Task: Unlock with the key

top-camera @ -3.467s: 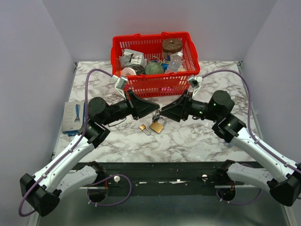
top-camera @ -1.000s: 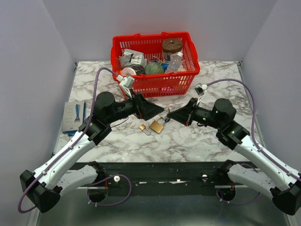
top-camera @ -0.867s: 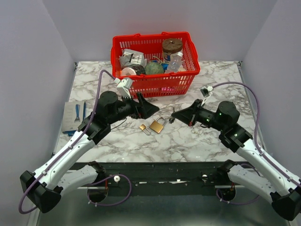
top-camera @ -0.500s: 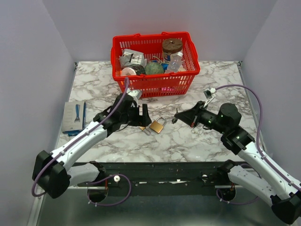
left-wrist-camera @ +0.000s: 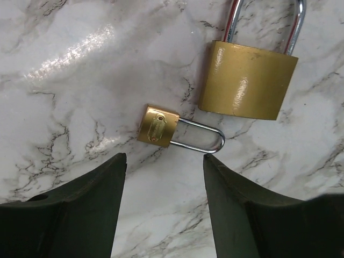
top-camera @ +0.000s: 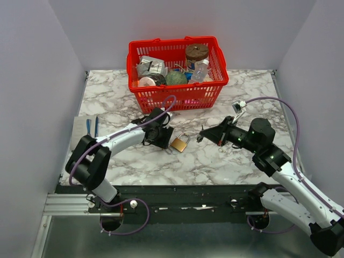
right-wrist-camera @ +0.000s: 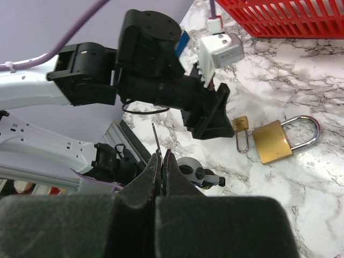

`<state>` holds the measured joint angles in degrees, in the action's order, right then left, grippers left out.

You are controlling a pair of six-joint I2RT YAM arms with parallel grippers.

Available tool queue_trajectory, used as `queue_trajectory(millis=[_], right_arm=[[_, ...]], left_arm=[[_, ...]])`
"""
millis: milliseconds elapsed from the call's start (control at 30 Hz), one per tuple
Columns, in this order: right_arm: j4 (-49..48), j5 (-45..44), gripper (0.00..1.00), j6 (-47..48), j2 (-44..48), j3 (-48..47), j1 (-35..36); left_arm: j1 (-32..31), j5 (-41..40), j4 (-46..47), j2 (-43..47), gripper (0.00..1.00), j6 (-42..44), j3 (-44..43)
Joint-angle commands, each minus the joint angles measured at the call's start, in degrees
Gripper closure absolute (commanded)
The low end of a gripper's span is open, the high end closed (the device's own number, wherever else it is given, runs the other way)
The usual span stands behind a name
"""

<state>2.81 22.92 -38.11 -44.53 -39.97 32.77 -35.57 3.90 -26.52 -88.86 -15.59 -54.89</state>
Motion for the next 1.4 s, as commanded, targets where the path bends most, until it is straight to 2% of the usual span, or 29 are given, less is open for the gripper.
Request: queue_trajectory(millis=[0, 567, 700, 767, 867, 900, 967, 1167, 1300, 1367], right_arm=[[0.6, -1.4, 0.99, 0.2, 0.6, 0.4, -0.3], [1.0, -0.8, 0.99, 0.7, -1.1, 0.0, -0.3], [1.0, -0.7, 0.99, 0.8, -1.3, 0.1, -0.3], [1.0, -0.7, 0.99, 0.9, -1.3, 0.0, -0.3], [1.1, -0.9, 0.99, 1.2, -1.3, -0.2, -0.3], [1.1, -0.9, 0.99, 1.5, -1.2, -0.2, -0.3], [1.5, -1.2, 0.99, 1.6, -1.1, -0.2, -0.3], [1.7, -1.6, 0.99, 2.1, -1.1, 0.2, -0.3], [1.8, -1.5, 0.99, 2.5, -1.6, 0.2, -0.3], [1.8, -1.4, 0.99, 2.7, -2.0, 0.2, -0.3]], left_arm=[[0.3, -1.1, -1.3, -4.9, 0.34, 5.0, -2.9], [0.2, -1.7, 1.2, -10.8, 0.38, 7.1, -4.6], [0.2, -1.7, 1.7, -11.5, 0.52, 6.7, -4.3], [0.3, -2.6, 1.6, -11.6, 0.56, 6.0, -4.3], [0.4, -7.6, 0.3, -10.8, 0.65, 1.8, -2.9], [0.5, -9.5, -0.8, -10.4, 0.74, 0.4, -2.4], [1.6, -12.9, -1.8, -8.4, 0.79, -5.4, 0.0], [5.2, -11.4, 0.2, -0.3, 0.80, -20.7, 10.9], [7.4, -12.2, 1.5, 3.8, 0.79, -27.0, 14.8], [8.0, -12.2, 1.7, 5.7, 0.74, -28.5, 15.7]])
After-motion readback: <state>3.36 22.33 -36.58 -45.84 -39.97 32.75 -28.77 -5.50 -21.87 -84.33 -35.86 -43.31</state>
